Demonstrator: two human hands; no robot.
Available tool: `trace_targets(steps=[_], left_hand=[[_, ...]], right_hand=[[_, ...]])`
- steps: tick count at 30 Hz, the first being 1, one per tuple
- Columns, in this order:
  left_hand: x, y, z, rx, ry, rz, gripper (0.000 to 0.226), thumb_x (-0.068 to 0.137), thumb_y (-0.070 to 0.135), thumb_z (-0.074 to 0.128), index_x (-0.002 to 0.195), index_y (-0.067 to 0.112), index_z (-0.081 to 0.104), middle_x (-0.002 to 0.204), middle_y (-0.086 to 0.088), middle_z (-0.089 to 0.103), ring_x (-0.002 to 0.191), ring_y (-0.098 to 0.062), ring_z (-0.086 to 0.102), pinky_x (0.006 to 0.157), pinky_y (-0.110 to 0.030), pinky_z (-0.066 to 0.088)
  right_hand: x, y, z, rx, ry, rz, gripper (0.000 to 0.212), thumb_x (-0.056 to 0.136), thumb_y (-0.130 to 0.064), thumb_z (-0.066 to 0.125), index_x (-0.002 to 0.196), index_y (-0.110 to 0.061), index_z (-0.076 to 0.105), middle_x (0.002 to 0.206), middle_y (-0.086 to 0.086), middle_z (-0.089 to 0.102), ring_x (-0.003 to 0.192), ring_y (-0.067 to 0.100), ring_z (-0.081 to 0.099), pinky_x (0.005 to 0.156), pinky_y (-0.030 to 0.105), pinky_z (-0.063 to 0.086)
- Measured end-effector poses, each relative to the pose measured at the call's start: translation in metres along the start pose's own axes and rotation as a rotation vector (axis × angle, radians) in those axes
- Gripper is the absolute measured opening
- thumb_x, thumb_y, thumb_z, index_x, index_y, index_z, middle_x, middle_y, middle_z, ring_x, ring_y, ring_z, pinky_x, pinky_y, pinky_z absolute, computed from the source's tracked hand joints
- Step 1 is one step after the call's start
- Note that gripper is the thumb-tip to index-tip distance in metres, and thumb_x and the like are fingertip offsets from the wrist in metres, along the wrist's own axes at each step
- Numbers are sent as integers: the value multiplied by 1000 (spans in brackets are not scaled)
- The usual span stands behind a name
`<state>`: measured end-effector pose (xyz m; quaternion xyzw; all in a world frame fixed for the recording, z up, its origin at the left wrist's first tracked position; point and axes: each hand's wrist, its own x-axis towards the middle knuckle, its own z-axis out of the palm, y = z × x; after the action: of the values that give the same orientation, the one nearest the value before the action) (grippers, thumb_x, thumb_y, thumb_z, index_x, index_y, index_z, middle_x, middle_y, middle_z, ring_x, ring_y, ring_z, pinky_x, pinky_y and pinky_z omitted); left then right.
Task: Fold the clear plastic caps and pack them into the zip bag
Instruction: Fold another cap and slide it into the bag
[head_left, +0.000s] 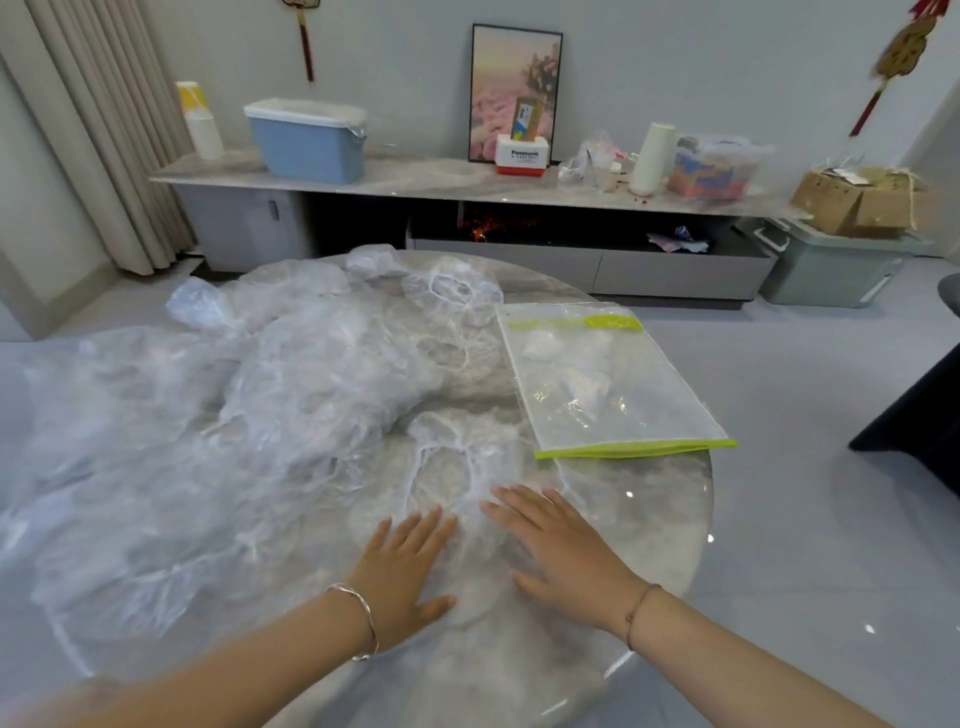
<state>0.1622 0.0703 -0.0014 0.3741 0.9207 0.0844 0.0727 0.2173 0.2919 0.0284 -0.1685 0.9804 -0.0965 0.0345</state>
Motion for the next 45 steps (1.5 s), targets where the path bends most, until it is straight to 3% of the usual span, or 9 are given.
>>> trace_targets(steps=[3, 8, 15, 20, 24, 28, 35, 40, 45], left_hand=[[-19, -1, -11, -59, 59, 52, 89, 71, 61, 28, 149, 23, 11, 152, 1, 30, 130, -18, 42, 107, -30, 31], [-39, -16, -21, -76, -72, 7, 109, 57, 80, 26, 149, 24, 8, 153, 8, 20, 139, -15, 19, 112, -23, 8], [-39, -31, -27, -195, 236, -14, 65, 75, 57, 45, 129, 21, 55, 128, 3, 59, 123, -29, 50, 106, -39, 31], [-47, -32, -52, -149, 522, 87, 49, 94, 49, 35, 96, 19, 74, 91, 6, 73, 91, -16, 67, 81, -21, 47], [-64, -30, -42, -215, 223, 180, 62, 95, 60, 16, 121, 27, 62, 101, 7, 70, 94, -11, 63, 83, -24, 46], [-69, -34, -26, -191, 33, 146, 73, 89, 65, -4, 138, 35, 41, 113, 7, 62, 108, -10, 54, 96, -25, 40], [-76, -36, -18, -148, 64, 118, 78, 87, 64, -10, 139, 35, 41, 129, 3, 57, 128, -14, 45, 105, -23, 28], [-76, -34, -21, -151, 49, 112, 83, 83, 65, -14, 140, 36, 39, 132, 6, 55, 131, -11, 40, 106, -17, 22], [-73, -28, -22, -191, 48, 106, 90, 79, 69, -19, 140, 37, 39, 116, 4, 62, 113, -12, 53, 100, -24, 37]], right_hand=[[5, -19, 16, -68, 27, -89, 68, 73, -35, 68, 137, -28, 48, 146, -8, 42, 135, 10, 39, 115, 28, 16], [10, -32, 34, -8, 301, -105, 28, 80, -32, 47, 85, -29, 75, 99, -11, 71, 95, 13, 67, 96, 26, 36], [18, -44, 0, 633, 499, 189, 22, 94, -23, 57, 106, -40, 66, 118, -20, 61, 118, -9, 47, 102, 8, 29], [-1, -41, -10, 421, 405, 5, 48, 80, -49, 56, 127, -43, 48, 132, -32, 42, 130, -9, 32, 110, 12, 18], [-8, -37, 7, 155, 106, -49, 70, 85, -47, 56, 144, -44, 19, 152, -21, 16, 142, -1, 6, 117, 23, 3], [-10, -28, 20, -26, 80, -13, 52, 92, -25, 31, 143, -31, 36, 149, -6, 38, 138, 16, 35, 114, 29, 13], [-14, 11, 16, -400, 100, 85, 57, 82, -14, 38, 137, -24, 39, 139, 2, 52, 124, 25, 53, 111, 37, 6], [-25, 22, -3, -286, -17, 184, 105, 69, 3, 59, 149, -35, 3, 157, -8, 3, 144, 13, -3, 115, 38, -6], [-30, -27, -16, 254, -128, 52, 84, 73, -40, 50, 144, -47, 6, 152, -26, -5, 141, -3, -18, 115, 27, -15]])
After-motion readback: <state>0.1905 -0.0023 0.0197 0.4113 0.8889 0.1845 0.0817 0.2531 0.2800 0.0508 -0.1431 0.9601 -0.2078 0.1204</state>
